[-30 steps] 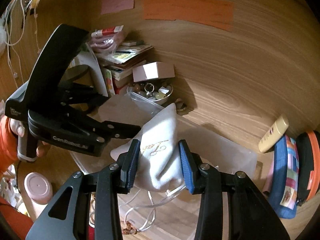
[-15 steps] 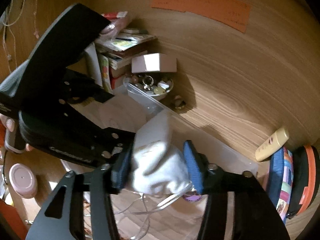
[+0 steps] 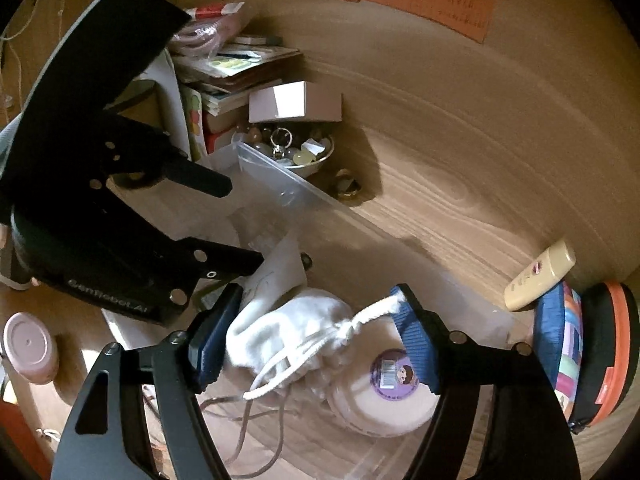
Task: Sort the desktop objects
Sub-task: 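Lower the pouch and clear lid into the box and open both grippers, then move the left gripper to the pink round compact and close on it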
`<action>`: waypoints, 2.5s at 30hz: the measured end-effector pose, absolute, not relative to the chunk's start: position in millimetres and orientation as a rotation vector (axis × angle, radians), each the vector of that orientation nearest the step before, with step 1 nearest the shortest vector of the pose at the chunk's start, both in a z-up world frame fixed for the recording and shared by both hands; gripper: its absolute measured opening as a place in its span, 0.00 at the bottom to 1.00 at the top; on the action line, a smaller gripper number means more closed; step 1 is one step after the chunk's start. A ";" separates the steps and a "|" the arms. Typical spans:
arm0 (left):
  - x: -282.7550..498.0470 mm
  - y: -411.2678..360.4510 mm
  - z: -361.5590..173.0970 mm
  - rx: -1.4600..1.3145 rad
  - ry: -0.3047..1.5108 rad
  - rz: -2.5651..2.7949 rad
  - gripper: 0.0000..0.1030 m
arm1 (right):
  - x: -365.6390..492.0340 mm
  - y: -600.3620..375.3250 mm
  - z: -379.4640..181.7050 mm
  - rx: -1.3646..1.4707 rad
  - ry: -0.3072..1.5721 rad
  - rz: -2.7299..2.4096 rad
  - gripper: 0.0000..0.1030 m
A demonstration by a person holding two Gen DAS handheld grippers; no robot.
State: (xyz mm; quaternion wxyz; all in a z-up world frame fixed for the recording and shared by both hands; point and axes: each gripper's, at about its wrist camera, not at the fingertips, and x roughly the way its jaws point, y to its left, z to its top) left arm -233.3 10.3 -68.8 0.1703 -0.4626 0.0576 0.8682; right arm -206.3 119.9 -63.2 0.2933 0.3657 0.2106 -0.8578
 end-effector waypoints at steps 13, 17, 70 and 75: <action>-208.2 -3.5 -39.8 -1.241 0.151 2.569 0.88 | -193.6 138.8 -37.6 0.934 0.449 -2.351 0.75; -196.7 -8.4 -30.0 -1.232 0.125 2.585 0.90 | -185.3 145.9 -28.0 0.927 0.409 -2.370 0.82; 20.1 -54.5 -75.1 -0.992 -0.154 2.862 0.97 | -36.3 214.8 -88.6 0.935 0.147 -2.467 0.92; 26.6 -47.4 -89.9 -1.034 -0.133 2.834 0.97 | -37.6 210.8 -107.4 1.013 0.177 -2.396 0.77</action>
